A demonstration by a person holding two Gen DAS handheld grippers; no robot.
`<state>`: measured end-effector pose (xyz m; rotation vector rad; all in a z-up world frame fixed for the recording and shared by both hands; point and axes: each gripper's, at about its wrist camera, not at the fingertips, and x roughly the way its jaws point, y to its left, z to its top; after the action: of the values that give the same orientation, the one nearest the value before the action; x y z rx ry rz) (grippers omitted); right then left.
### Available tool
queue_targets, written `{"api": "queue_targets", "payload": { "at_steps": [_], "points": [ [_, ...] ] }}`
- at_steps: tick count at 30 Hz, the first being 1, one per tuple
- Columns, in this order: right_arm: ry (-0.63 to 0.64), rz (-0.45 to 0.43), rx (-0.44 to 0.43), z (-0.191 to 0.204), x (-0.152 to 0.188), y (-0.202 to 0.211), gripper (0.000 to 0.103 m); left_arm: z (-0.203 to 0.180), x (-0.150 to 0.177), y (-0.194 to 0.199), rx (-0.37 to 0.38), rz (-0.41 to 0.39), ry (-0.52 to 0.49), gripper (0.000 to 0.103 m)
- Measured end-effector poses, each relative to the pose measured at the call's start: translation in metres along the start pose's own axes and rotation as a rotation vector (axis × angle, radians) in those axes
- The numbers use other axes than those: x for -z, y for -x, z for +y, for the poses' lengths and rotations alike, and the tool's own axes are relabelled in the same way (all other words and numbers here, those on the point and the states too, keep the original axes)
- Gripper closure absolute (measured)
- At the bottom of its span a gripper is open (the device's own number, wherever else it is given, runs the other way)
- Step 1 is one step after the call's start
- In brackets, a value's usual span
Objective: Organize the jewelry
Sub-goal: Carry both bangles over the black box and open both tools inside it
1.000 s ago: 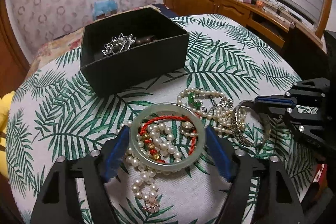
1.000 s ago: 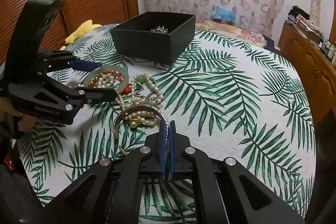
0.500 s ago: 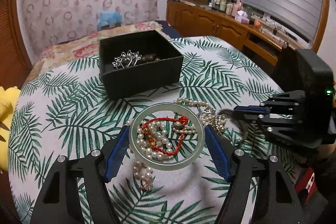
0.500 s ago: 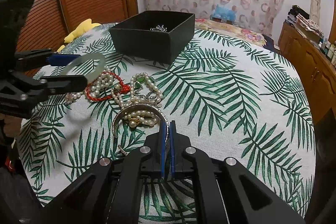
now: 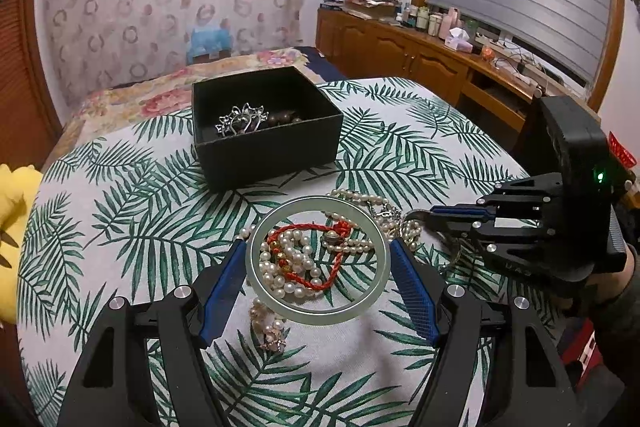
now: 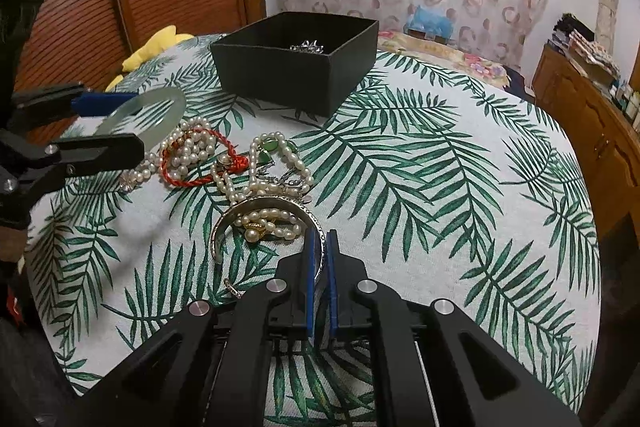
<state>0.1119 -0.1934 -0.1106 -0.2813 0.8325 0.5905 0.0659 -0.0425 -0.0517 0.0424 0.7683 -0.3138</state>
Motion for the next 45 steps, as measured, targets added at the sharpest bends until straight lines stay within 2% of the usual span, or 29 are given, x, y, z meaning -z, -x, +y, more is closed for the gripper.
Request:
{"api": "queue_targets", "payload": {
  "at_steps": [3,9,16,25,34,45],
  "points": [
    [0.016,-0.003,-0.001,0.001,-0.002,0.002,0.098,0.001,-0.002,0.000,0.003,-0.004,-0.004,0.034],
    [0.004,-0.065,-0.006,-0.007,-0.020,0.017,0.098,0.008,-0.010,0.000,-0.007,-0.016,-0.017,0.034],
    [0.038,-0.120,-0.017,-0.010,-0.058,0.024,0.098,0.021,-0.028,0.001,-0.014,-0.042,-0.001,0.034],
    [0.073,-0.158,-0.031,-0.022,-0.109,0.007,0.098,0.040,-0.061,-0.005,-0.033,-0.053,0.006,0.034],
    [0.109,-0.145,-0.053,-0.035,-0.156,-0.028,0.098,0.061,-0.092,-0.020,-0.061,-0.040,0.009,0.034],
    [0.193,-0.095,-0.084,-0.023,-0.169,-0.065,0.097,0.077,-0.111,-0.040,-0.077,-0.018,0.014,0.034]
  ]
}}
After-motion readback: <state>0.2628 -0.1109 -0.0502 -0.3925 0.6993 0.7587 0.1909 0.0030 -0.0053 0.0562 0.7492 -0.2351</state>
